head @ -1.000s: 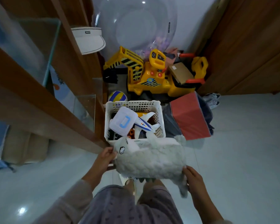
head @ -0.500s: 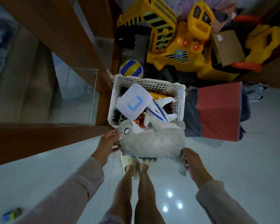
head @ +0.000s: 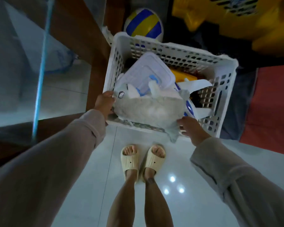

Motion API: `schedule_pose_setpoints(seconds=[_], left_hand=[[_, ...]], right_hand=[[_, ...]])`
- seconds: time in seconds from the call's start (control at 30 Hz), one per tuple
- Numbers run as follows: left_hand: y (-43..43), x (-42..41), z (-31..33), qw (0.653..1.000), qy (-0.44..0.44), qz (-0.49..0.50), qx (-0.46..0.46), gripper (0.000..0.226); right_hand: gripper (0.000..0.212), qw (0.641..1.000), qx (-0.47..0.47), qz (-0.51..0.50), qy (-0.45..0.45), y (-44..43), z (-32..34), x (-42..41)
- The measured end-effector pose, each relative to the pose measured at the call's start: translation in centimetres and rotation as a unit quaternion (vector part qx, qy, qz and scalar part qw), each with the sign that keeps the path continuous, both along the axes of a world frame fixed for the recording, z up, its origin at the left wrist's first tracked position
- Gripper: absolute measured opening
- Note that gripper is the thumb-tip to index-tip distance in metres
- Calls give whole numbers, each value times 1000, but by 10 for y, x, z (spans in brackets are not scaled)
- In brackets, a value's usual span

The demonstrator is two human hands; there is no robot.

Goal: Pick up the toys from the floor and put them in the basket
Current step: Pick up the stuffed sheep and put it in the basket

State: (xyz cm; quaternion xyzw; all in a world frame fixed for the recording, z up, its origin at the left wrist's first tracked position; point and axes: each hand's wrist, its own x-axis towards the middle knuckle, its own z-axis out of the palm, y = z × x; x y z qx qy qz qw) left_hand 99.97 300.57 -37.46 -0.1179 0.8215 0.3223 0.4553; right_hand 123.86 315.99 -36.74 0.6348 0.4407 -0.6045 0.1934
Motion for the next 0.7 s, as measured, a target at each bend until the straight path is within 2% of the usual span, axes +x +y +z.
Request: schedule_pose_setpoints(seconds=[0.1,0.27,0.33,0.4,0.5,0.6,0.7], left_hand=[[-2,-14,-35,999,11,-45,-13,45],[-7,-12,-55,989,47,-131,-46,55],[-10,-6,-47,983,52,-170,-36,57],[-15,2,-32,977,65,-201,-37,56],[-34,28,5,973,68,-214,-52,51],[-61,63,46,972,11,-233,-38,33],[-90,92,89,968,-100,-220,-74,27]], right_hand=[[38,998,16,59,4,-7,-29,-12],[31,997,-5,71,-3,-14,-38,-17],[31,997,-7,83,0,-16,-31,-19],[40,994,-4,107,-3,-21,-22,-18],[44,990,16,134,-45,-34,9,-3],[41,990,0,119,-74,-51,45,26],[17,992,-49,84,-80,-67,87,53]])
